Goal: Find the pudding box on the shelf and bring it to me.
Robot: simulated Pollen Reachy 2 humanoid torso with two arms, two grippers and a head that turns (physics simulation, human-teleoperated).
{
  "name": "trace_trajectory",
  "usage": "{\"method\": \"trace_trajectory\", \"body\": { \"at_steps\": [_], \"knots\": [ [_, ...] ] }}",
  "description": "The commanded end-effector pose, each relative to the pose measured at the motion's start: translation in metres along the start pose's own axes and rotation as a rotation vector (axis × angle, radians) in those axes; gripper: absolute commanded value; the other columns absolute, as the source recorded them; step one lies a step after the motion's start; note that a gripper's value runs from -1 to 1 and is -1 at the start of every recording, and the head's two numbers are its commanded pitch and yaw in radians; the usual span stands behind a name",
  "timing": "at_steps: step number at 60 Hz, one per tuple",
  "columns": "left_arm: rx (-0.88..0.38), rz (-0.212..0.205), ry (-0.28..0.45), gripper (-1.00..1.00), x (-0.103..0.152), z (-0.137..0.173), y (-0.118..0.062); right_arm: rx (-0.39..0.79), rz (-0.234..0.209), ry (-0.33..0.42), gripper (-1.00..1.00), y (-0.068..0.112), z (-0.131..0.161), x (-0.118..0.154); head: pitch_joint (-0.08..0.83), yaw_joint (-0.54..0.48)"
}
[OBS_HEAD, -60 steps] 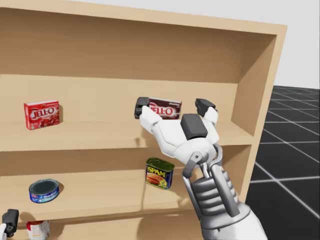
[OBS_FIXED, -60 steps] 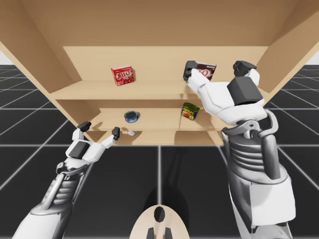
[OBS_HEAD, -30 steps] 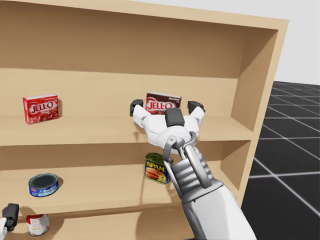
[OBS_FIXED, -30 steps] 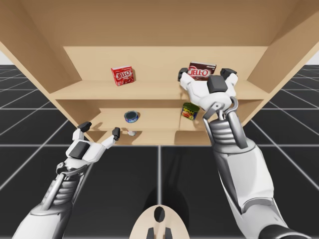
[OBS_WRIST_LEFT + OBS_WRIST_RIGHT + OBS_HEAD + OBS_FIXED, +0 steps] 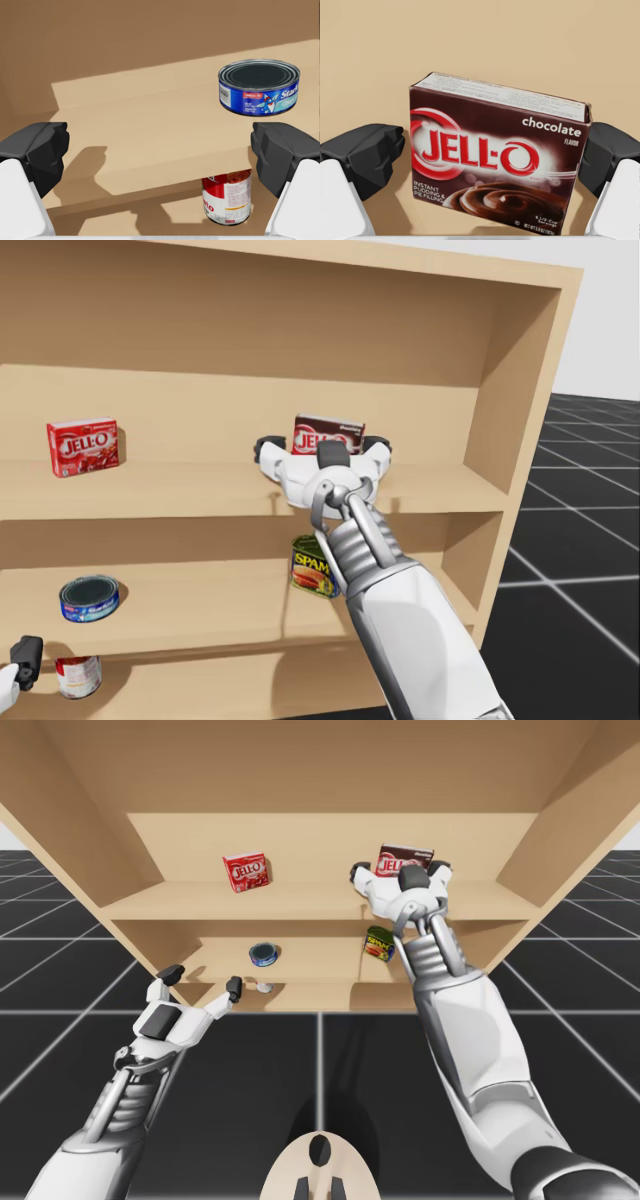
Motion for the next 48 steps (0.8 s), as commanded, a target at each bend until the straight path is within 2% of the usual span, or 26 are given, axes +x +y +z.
{"method": "trace_trajectory", "body": {
  "at_steps": [1, 2, 3, 4, 15, 22, 29, 40, 48],
  "knots": [
    [0.000, 0.000, 0.001, -1.00, 0.000, 0.000, 0.000, 0.055, -0.072, 0.234, -0.05, 0.037, -0.001, -0.011, 0.217, -0.23],
    [0.000, 0.000, 0.001, -1.00, 0.000, 0.000, 0.000, 0.057, -0.070, 0.235, 0.29, 0.037, -0.001, -0.011, 0.217, -0.23],
    [0.000, 0.000, 0.001, -1.00, 0.000, 0.000, 0.000, 0.060, -0.073, 0.236, 0.96, 0.037, -0.001, -0.011, 0.218, -0.23],
    [0.001, 0.000, 0.001, -1.00, 0.000, 0.000, 0.000, 0.067, -0.079, 0.240, 1.00, 0.037, -0.001, -0.011, 0.219, -0.23],
    [0.002, 0.000, 0.001, -1.00, 0.000, 0.000, 0.000, 0.070, -0.085, 0.232, 1.00, 0.034, 0.004, -0.010, 0.222, -0.23],
    [0.003, 0.001, 0.001, -1.00, 0.000, 0.000, 0.000, 0.080, -0.091, 0.204, 1.00, 0.026, 0.021, -0.003, 0.226, -0.23],
    [0.004, 0.002, 0.002, -1.00, 0.000, 0.000, 0.000, 0.098, -0.094, 0.161, 1.00, 0.018, 0.043, 0.007, 0.230, -0.22],
    [0.005, 0.001, 0.001, -1.00, 0.000, 0.000, 0.000, 0.118, -0.092, 0.047, 1.00, 0.012, 0.081, 0.033, 0.231, -0.23],
    [0.006, 0.002, 0.001, -1.00, 0.000, 0.000, 0.000, 0.135, -0.071, -0.016, 1.00, 0.008, 0.111, 0.046, 0.235, -0.23]
  ]
}}
